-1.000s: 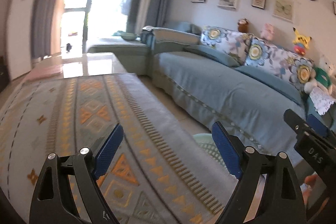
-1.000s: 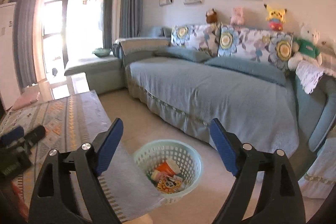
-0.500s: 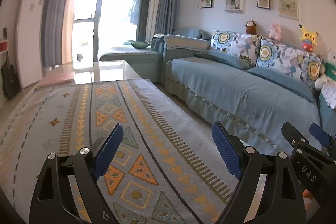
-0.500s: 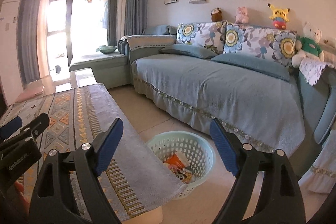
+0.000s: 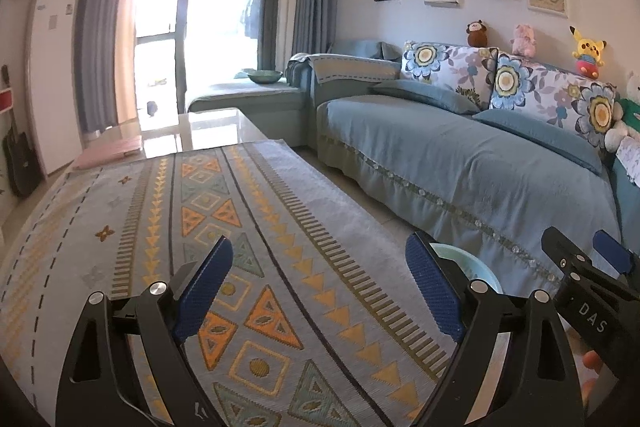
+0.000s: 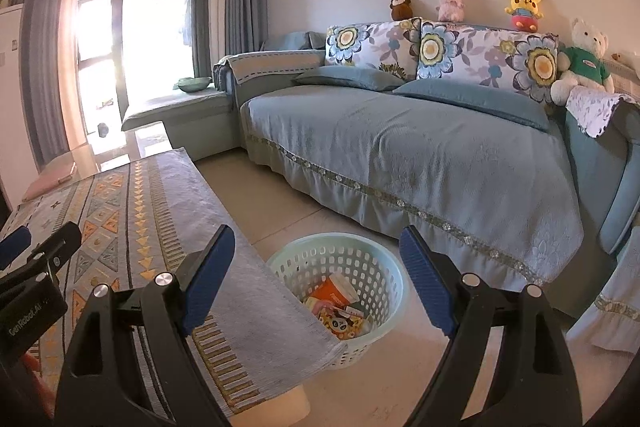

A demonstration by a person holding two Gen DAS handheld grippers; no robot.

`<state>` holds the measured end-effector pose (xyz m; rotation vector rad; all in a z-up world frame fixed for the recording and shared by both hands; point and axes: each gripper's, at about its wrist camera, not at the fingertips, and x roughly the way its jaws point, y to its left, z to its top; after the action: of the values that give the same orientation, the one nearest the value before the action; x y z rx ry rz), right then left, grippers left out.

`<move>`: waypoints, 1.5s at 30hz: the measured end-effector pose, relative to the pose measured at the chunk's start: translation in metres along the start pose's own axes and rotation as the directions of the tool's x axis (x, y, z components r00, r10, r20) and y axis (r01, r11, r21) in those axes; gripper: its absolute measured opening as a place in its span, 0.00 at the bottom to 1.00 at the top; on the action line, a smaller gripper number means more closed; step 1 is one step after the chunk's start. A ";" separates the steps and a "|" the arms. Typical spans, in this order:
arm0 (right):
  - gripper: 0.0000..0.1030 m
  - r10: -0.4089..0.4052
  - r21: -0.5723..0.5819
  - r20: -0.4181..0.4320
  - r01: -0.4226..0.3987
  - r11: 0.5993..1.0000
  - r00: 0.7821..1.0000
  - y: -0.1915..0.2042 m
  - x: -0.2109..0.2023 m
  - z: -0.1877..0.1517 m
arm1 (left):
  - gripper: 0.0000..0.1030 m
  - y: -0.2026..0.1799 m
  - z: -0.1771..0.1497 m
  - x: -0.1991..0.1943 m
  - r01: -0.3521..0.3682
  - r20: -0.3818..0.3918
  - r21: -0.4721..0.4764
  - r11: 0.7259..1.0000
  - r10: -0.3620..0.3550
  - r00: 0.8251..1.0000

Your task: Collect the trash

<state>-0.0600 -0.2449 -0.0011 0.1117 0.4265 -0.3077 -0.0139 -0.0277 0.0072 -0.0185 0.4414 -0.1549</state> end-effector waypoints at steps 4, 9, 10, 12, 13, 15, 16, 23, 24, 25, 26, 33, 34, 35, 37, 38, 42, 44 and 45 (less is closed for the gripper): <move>0.78 0.005 0.008 -0.010 -0.005 1.000 1.000 -0.002 0.002 -0.001 | 0.83 0.001 -0.001 0.001 -0.002 -0.003 0.000 1.000 0.002 1.000; 0.78 0.005 0.004 -0.015 -0.005 1.000 1.000 -0.002 0.003 -0.001 | 0.83 0.001 -0.002 0.002 -0.004 -0.003 0.004 1.000 0.004 1.000; 0.78 0.005 0.004 -0.016 -0.005 1.000 1.000 -0.002 0.004 -0.001 | 0.83 0.002 -0.002 0.002 -0.004 -0.004 0.002 1.000 0.004 1.000; 0.78 0.007 0.006 -0.019 -0.007 1.000 1.000 -0.003 0.005 -0.002 | 0.83 0.003 -0.002 0.003 -0.003 -0.007 -0.003 1.000 0.003 1.000; 0.78 0.008 0.007 -0.020 -0.008 1.000 1.000 -0.003 0.005 -0.003 | 0.83 0.004 -0.003 0.003 -0.002 -0.009 -0.006 1.000 0.002 1.000; 0.78 0.007 0.005 -0.021 -0.007 1.000 1.000 -0.003 0.006 -0.002 | 0.83 0.004 -0.003 0.004 -0.007 -0.014 -0.008 1.000 0.007 1.000; 0.78 0.006 0.004 -0.023 -0.006 1.000 1.000 -0.003 0.007 -0.003 | 0.83 0.004 -0.002 0.005 -0.013 -0.017 -0.006 1.000 0.013 1.000; 0.78 0.007 0.002 -0.027 -0.007 1.000 1.000 -0.002 0.008 -0.004 | 0.83 0.003 -0.004 0.006 -0.017 -0.018 0.000 1.000 0.017 1.000; 0.78 0.007 0.002 -0.026 -0.007 1.000 1.000 -0.002 0.008 -0.004 | 0.83 0.003 -0.004 0.006 -0.016 -0.018 0.000 1.000 0.016 1.000; 0.78 0.004 0.002 -0.025 -0.004 1.000 1.000 -0.002 0.008 -0.003 | 0.83 0.002 -0.003 0.006 -0.016 -0.017 -0.002 1.000 0.016 1.000; 0.78 0.002 0.000 -0.022 -0.002 1.000 1.000 -0.003 0.008 -0.004 | 0.83 0.002 -0.003 0.006 -0.016 -0.017 -0.002 1.000 0.016 1.000; 0.78 0.005 0.006 -0.023 -0.005 1.000 1.000 -0.002 0.012 -0.006 | 0.83 0.001 -0.004 0.007 -0.015 -0.019 0.000 1.000 0.015 1.000; 0.78 0.006 0.007 -0.025 -0.006 1.000 1.000 -0.002 0.012 -0.006 | 0.83 0.001 -0.004 0.007 -0.015 -0.019 -0.001 1.000 0.014 1.000; 0.78 0.006 0.010 -0.026 -0.006 1.000 1.000 -0.003 0.011 -0.006 | 0.83 0.001 -0.005 0.007 -0.013 -0.019 -0.002 1.000 0.013 1.000; 0.78 0.007 0.017 -0.025 -0.007 1.000 1.000 -0.004 0.010 -0.006 | 0.83 0.000 -0.004 0.006 -0.015 -0.019 -0.002 1.000 0.015 1.000; 0.78 0.006 0.018 -0.024 -0.005 1.000 1.000 -0.005 0.010 -0.005 | 0.83 0.000 -0.004 0.007 -0.014 -0.020 -0.002 1.000 0.014 1.000; 0.78 0.007 0.023 -0.030 -0.006 1.000 1.000 -0.005 0.010 -0.005 | 0.83 0.001 -0.004 0.007 -0.014 -0.017 -0.002 1.000 0.014 1.000; 0.78 0.008 0.022 -0.032 -0.007 1.000 0.999 -0.005 0.011 -0.005 | 0.83 0.001 -0.004 0.006 -0.014 -0.018 -0.001 1.000 0.014 1.000; 0.78 0.008 0.022 -0.032 -0.008 1.000 0.999 -0.004 0.011 -0.005 | 0.83 0.001 -0.004 0.006 -0.014 -0.017 -0.002 1.000 0.014 1.000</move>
<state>-0.0543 -0.2511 -0.0107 0.1394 0.4546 -0.3028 -0.0096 -0.0279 0.0013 -0.0166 0.4590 -0.1408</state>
